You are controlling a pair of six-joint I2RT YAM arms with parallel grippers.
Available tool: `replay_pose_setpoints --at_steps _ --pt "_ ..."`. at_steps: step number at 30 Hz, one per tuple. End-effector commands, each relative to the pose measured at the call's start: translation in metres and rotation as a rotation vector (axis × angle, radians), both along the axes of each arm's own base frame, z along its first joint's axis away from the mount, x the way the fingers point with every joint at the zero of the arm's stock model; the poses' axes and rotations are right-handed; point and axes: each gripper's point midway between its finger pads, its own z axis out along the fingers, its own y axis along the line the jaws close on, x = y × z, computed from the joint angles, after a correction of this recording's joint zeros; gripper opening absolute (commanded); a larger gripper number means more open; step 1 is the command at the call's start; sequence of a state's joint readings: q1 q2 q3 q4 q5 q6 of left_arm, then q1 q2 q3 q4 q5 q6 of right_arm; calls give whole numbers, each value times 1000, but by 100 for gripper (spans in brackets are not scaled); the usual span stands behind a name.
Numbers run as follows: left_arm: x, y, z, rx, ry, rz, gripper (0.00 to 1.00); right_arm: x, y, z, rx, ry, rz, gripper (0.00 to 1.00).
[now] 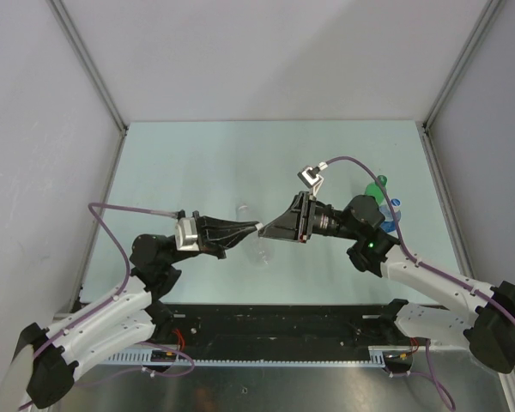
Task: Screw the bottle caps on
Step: Pick up the bottle cap from the center of the board.
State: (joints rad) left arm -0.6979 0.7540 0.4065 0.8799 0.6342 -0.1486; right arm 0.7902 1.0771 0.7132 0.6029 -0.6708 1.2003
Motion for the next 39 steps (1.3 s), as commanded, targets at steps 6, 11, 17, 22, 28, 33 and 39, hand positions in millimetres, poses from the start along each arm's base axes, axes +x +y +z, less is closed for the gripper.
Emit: replay_pose_setpoints --at_steps 6,11,17,22,28,33,39 --pt "-12 -3 14 7 -102 -58 0 -5 -2 10 36 -43 15 40" --pt "-17 -6 9 33 -118 -94 0 -5 -4 14 48 -59 12 42" --pt "-13 -8 5 45 -112 -87 0 -6 -5 15 49 -70 15 49" --pt "-5 -7 2 45 -108 -44 0 -6 -5 13 42 -66 15 43" --pt "-1 -5 2 46 -113 -10 0 -5 -8 12 28 -73 -2 45" --pt "-1 -6 -4 65 -105 -19 17 -1 -10 9 10 -88 -33 39" --pt "1 1 -3 38 -76 25 38 17 -20 -4 -63 -91 -153 34"
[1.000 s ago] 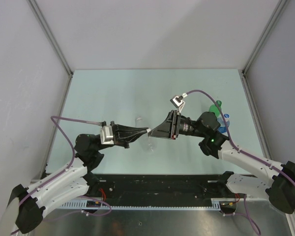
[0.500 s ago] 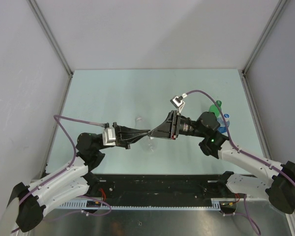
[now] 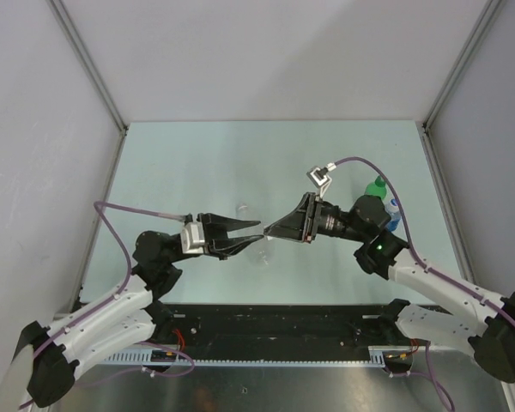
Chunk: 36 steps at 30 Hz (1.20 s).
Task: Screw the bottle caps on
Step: Pick up the bottle cap from the center of the board, then pick up the plastic bottle at the center of the board.
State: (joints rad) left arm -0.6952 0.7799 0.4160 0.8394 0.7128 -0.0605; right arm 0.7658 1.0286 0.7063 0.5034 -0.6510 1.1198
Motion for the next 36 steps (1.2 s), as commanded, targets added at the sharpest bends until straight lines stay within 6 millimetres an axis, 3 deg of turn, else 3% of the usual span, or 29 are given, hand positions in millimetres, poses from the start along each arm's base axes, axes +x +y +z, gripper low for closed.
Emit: replay_pose_setpoints --at_steps 1,5,7,10,14,21,26,32,36 --pt "5 10 11 -48 -6 68 44 13 -14 3 -29 -65 -116 33" --pt "15 19 5 -77 83 147 90 22 -28 -5 -81 -81 -185 33" --pt "34 27 -2 -109 226 240 97 30 -38 -14 -129 -91 -238 33" --pt "71 45 -26 -201 604 418 99 42 -57 -26 -206 -117 -352 33" --pt "66 36 -56 -194 872 342 99 55 -89 -34 -291 -156 -537 34" --pt "71 28 -85 -185 1097 307 99 65 -128 -37 -369 -204 -737 35" --pt "101 56 -128 -323 1277 543 99 65 -134 -40 -395 -219 -755 36" --pt "110 63 -185 -37 1446 814 99 71 -143 -51 -456 -221 -802 38" --pt "108 50 -213 97 1558 847 99 74 -147 -55 -485 -227 -819 38"
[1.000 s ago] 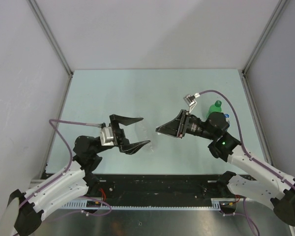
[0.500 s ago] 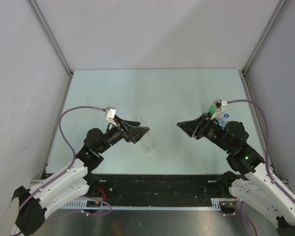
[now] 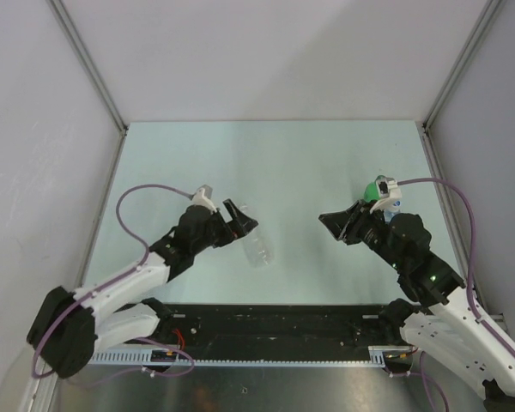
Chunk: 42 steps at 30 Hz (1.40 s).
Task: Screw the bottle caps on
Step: Pick up the plastic bottle at the center of the board.
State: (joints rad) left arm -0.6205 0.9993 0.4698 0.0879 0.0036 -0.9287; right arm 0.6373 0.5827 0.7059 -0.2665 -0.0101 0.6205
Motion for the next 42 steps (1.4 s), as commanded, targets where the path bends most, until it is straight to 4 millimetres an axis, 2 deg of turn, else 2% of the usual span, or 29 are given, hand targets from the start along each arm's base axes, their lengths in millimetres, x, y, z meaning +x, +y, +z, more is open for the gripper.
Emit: replay_pose_setpoints --at_steps 1,9,13,17,20,25,28,30,37,40,42 --pt "1 -5 -27 105 164 20 99 8 -11 0 -47 -28 -57 38" --pt "15 -27 -61 250 284 41 97 8 -17 -2 -71 -36 -77 39" --pt "20 -32 -72 312 298 35 89 10 -19 -4 -89 -40 -87 40" --pt "22 -28 -86 388 314 44 82 12 -21 -8 -106 -35 -98 40" --pt "22 -29 -95 431 324 20 72 14 -22 -10 -117 -30 -106 40" --pt "24 -38 -98 475 309 -67 59 16 -23 -12 -125 -29 -115 40" --pt "30 -39 -85 499 249 -101 53 16 -23 -11 -130 -34 -113 40" --pt "38 -40 -68 526 173 -137 49 17 -23 -10 -129 -40 -116 40" --pt "93 -30 22 768 -231 -170 36 17 -17 -1 -84 -54 -94 40" --pt "96 -43 62 768 -426 -269 32 14 -14 4 -66 -68 -71 40" --pt "84 -56 83 740 -585 -403 28 11 -11 10 -56 -90 -47 40"
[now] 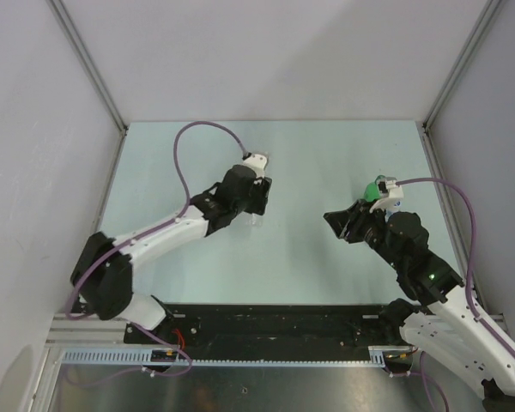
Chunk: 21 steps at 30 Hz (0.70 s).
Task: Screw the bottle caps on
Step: Pick up the plastic bottle at the center of the board, then screw the bottle cap onto the plastic bottle.
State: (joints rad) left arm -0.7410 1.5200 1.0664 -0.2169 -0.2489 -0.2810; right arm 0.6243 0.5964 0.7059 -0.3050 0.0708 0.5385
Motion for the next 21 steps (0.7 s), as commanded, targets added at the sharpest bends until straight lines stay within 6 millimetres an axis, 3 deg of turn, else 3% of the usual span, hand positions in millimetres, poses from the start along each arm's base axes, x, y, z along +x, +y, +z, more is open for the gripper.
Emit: replay_pose_setpoints --at_steps 1,4,8,13,17,21 --pt "-9 -25 86 -1 -357 -392 25 -4 6 28 50 -93 47 40" --pt "-69 -44 94 -78 -487 -770 22 -13 12 34 37 -132 120 40" --pt "-144 -44 86 -169 -590 -1122 25 -25 18 40 16 -125 199 40" --pt "-169 -36 73 -198 -587 -1192 26 -54 38 48 28 -113 402 40" --pt "-187 -34 65 -225 -590 -1276 23 -64 48 53 44 -97 487 40" --pt "-190 -32 67 -231 -599 -1280 19 -78 56 54 45 -63 582 39"
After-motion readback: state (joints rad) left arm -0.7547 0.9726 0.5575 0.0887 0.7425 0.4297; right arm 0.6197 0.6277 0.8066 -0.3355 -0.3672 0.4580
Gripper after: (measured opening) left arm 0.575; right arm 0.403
